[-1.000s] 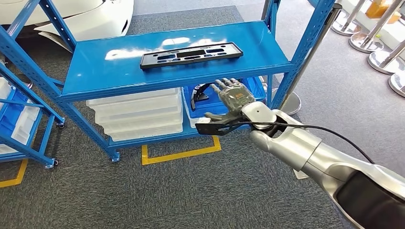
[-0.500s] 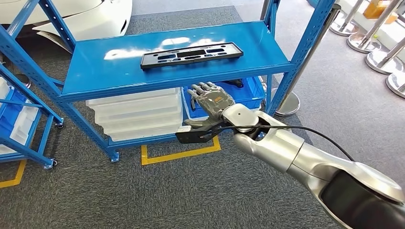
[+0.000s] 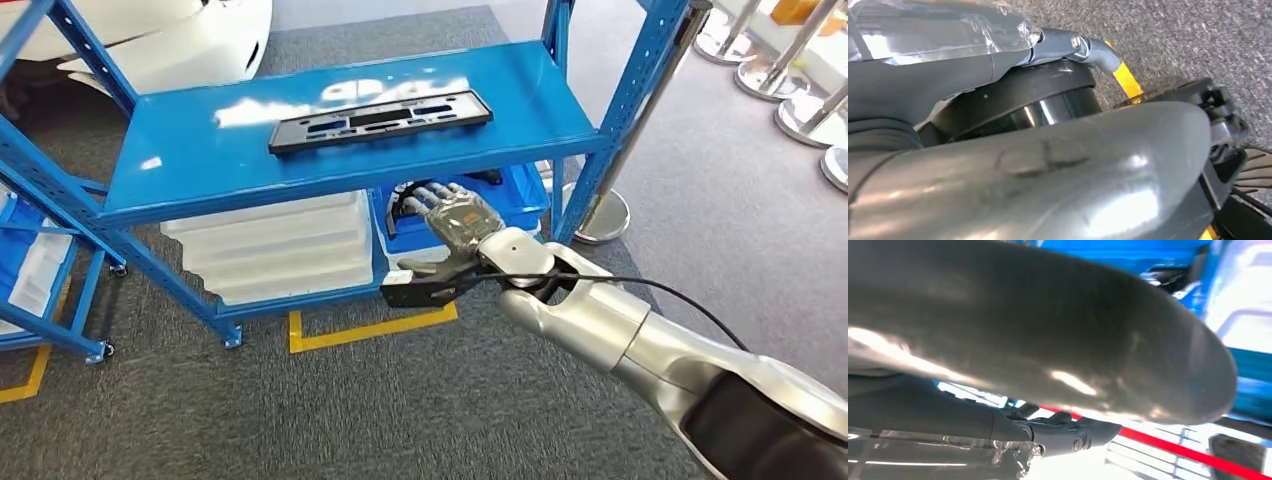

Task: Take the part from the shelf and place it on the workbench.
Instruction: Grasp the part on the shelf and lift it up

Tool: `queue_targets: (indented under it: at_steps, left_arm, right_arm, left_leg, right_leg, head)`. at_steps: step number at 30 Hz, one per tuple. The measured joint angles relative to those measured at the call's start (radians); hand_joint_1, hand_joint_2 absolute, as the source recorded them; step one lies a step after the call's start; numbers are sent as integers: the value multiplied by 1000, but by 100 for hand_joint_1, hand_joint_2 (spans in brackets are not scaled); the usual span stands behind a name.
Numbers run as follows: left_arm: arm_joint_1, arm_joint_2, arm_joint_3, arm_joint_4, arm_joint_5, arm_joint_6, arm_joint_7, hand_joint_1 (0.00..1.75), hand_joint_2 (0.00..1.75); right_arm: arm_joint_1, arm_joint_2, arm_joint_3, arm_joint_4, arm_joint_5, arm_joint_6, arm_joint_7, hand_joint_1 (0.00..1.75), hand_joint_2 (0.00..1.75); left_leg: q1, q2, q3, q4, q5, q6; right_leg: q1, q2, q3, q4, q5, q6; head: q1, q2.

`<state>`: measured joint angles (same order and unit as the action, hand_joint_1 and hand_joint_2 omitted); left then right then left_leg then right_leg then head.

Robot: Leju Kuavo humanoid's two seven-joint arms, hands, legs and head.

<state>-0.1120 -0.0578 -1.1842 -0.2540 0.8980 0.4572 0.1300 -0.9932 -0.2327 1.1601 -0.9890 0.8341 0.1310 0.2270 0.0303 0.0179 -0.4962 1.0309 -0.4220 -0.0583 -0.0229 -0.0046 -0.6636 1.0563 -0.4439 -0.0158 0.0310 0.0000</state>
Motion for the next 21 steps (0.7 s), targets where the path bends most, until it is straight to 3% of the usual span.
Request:
queue_targets:
  at_steps: [2,5,6,7,8,10,12,14,16,17,21]
  left_arm:
    - [-2,0,0,0,0,0,1,0,0]
    - [-3,0,0,0,0,0,1,0,0]
    - [-3,0,0,0,0,0,2,0,0]
    - [-2,0,0,0,0,0,2,0,0]
    - [-1,0,-1,0,0,0,3,0,0]
    - [2,1,-4,1,0,1,4,0,0]
    - [3,4,-8,1,0,2,4,0,0]
    - [3,6,-12,2,0,4,3,0,0]
    - [5,6,-15,2,0,6,3,0,0]
    - [5,6,-16,2,0,6,3,0,0]
    - [2,6,-18,2,2,6,2,0,0]
  right_arm:
    - [-3,-1,-1,-1,0,-1,0,0,0]
    - [-1,0,-1,-2,0,-1,0,0,0]
    - [0,0,-1,-2,0,-1,0,0,0]
    - [1,0,-1,-3,0,-1,0,0,0]
    - [1,0,-1,-3,0,-1,0,0,0]
    - [1,1,-1,-3,0,-1,0,0,0]
    - [3,2,0,-3,-2,-1,0,0,0]
    - [5,2,1,-4,-3,-2,-1,0,0]
    - [3,1,0,-4,-4,-4,0,0,0]
    - [-1,0,-1,-5,-4,-5,1,0,0]
    - [4,-5,-2,-6,-6,-10,1,0,0]
  left_leg:
    - [1,-3,-36,77,-8,-5]
    - [-5,-6,-160,257,-72,-2]
    - [-10,-6,-193,287,-86,3]
    - [-16,-6,-212,284,-80,11]
    - [-24,-7,-215,248,-48,23]
    - [-44,-12,-199,126,64,58]
    - [-59,-16,-186,41,129,86]
    - [-62,-16,-172,6,128,99]
    - [-56,-15,-139,-24,133,102]
    - [-52,-15,-122,-34,132,102]
    - [-38,-15,-87,-41,109,93]
  right_leg:
    - [1,6,14,-1,-10,-14]
    - [11,13,39,-2,-32,-28]
    - [16,16,50,-2,-41,-31]
    - [22,19,63,-2,-51,-34]
    - [28,22,77,-3,-60,-37]
    - [38,25,108,-5,-80,-39]
    - [41,27,124,-14,-93,-36]
    - [37,26,132,-15,-90,-28]
    - [36,21,139,3,-92,-20]
    - [35,20,127,30,-102,-15]
    - [18,17,-20,224,-169,14]
  head:
    - [-12,0]
    - [-36,0]
    - [-42,0]
    - [-45,0]
    - [-49,0]
    - [-57,0]
    - [-56,0]
    - [-54,0]
    - [-56,0]
    - [-54,0]
    - [-38,0]
